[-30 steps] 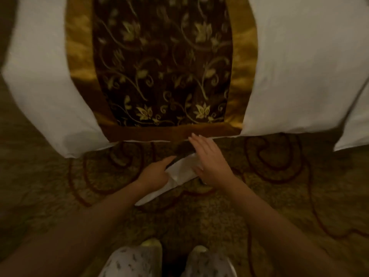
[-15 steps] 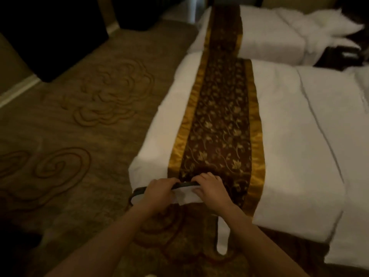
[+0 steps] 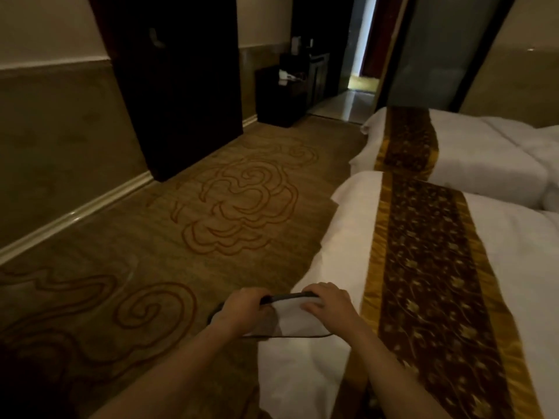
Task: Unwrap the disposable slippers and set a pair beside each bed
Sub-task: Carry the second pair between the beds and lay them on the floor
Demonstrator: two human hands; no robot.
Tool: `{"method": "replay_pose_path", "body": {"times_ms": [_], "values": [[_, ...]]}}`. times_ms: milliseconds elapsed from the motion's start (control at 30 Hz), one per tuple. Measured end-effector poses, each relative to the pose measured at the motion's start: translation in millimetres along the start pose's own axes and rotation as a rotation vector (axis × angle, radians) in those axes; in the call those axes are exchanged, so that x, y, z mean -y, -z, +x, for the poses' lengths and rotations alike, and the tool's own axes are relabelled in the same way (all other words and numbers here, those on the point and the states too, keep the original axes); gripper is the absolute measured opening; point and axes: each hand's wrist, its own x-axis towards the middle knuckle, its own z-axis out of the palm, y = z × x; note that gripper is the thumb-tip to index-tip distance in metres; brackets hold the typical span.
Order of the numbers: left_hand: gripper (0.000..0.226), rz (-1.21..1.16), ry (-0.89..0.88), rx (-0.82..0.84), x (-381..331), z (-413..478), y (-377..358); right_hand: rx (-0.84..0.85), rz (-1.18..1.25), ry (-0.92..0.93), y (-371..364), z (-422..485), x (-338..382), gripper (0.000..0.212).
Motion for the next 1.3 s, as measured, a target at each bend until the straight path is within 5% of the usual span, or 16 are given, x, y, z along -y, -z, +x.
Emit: {"method": "replay_pose_path", "body": {"times_ms": [333,833,1300], "values": [[0.024,-0.027,0.047,-0.018,103,144,84,0.001,0.015,0.047,4,211,42,0.033],[0.028,0.026,-0.011,-0.02,208,504,205,0.014,0.071,-0.027,48,583,9,0.032],[0.027,0.133,-0.264,0.213,221,920,246,-0.092,0.161,-0.385,91,891,-134,0.031]]}}
